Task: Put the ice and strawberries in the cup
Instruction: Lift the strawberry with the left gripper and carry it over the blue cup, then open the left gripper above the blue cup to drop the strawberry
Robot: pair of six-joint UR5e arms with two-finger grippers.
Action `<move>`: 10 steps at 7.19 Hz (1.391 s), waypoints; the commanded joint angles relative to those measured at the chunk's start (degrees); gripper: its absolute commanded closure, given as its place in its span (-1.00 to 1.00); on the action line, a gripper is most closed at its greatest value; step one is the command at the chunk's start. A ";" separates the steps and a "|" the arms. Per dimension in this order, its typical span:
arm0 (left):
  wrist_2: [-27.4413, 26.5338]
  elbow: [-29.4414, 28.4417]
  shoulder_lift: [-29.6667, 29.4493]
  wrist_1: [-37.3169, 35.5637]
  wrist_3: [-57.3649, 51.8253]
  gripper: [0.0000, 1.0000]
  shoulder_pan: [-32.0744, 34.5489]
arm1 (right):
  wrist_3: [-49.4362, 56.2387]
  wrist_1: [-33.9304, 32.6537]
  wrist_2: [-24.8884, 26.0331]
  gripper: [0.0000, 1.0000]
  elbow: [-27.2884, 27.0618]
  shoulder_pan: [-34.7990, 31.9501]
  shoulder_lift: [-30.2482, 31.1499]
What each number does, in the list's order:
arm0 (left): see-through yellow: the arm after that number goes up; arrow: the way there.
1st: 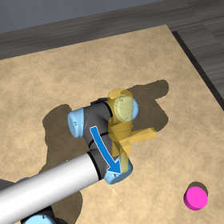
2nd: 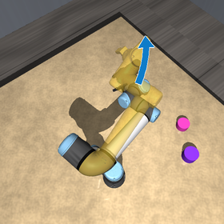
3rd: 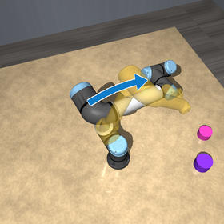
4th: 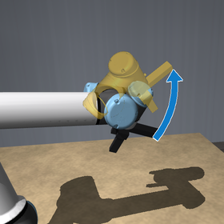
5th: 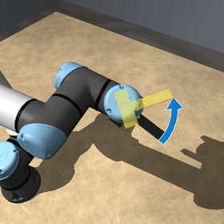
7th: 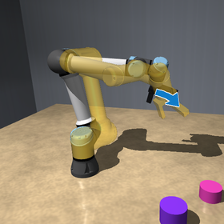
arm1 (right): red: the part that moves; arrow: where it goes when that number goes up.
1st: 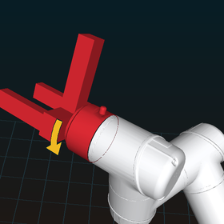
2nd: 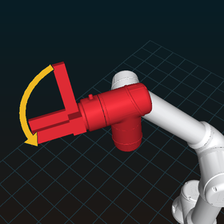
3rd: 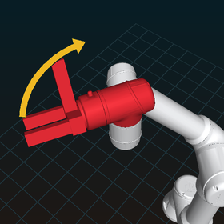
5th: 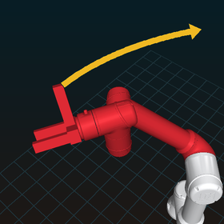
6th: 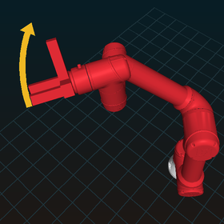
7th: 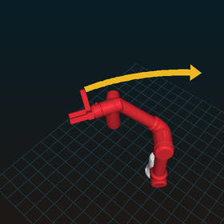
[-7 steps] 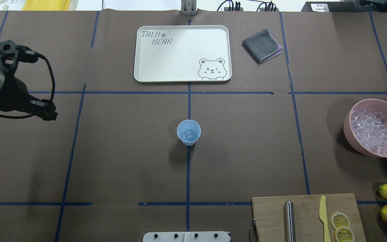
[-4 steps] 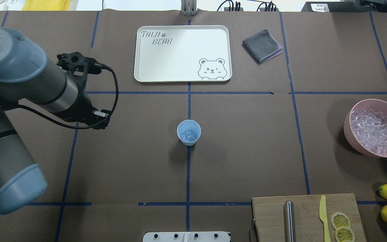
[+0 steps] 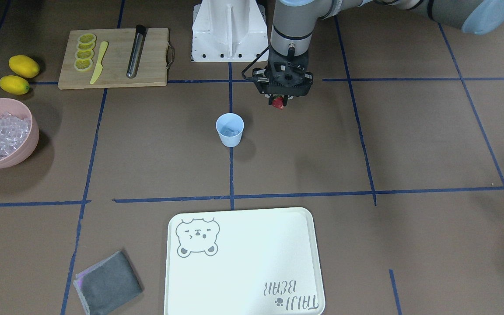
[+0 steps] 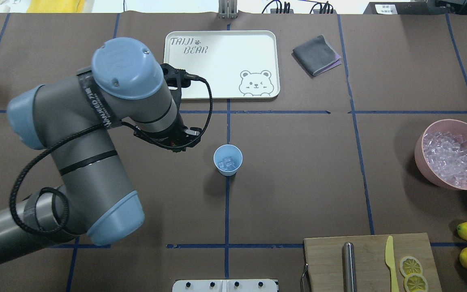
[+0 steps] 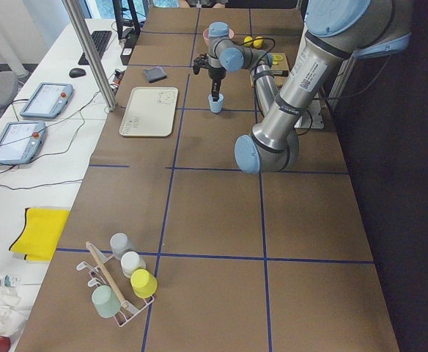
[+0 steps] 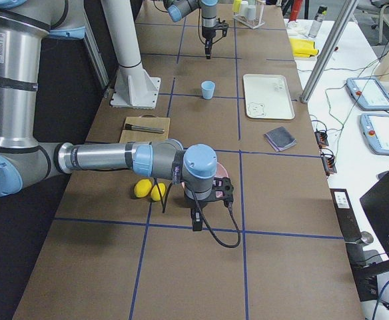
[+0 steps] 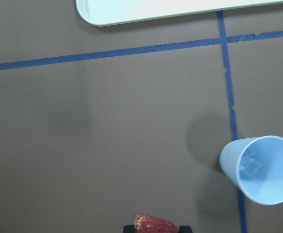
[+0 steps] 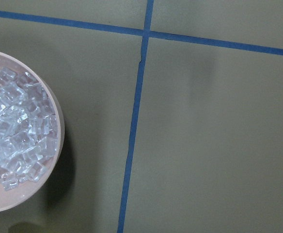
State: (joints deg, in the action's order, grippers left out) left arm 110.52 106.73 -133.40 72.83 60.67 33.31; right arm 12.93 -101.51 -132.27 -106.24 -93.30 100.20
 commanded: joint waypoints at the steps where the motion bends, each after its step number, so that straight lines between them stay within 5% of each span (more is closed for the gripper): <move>1: -2.49 -7.64 -6.33 1.51 3.21 0.90 -2.19 | -0.01 0.00 0.00 -0.99 -0.02 -0.04 -0.01; 6: -2.68 -16.98 -9.43 9.16 4.63 0.81 -4.66 | -0.01 0.00 0.00 -0.99 0.06 0.04 -0.01; 7: -2.59 -17.25 -9.43 9.26 4.55 0.27 -4.75 | -0.01 0.00 0.00 -0.99 -0.02 -0.04 -0.01; 8: -2.51 -17.17 -9.43 9.34 4.46 -0.48 -4.75 | -0.01 0.00 0.00 -0.99 -0.02 -0.04 -0.09; 9: -2.42 -17.08 -9.43 9.61 4.55 -0.98 -4.75 | -0.01 0.00 0.00 -0.99 -0.02 -0.04 -0.18; 10: -2.24 -17.08 -9.34 10.48 4.63 -0.99 -4.75 | -0.01 0.00 0.00 -0.99 -0.02 -0.04 -0.18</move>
State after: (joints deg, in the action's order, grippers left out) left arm 108.11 89.66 -142.80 82.55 65.22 28.57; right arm 12.92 -101.51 -132.28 -106.25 -93.34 100.06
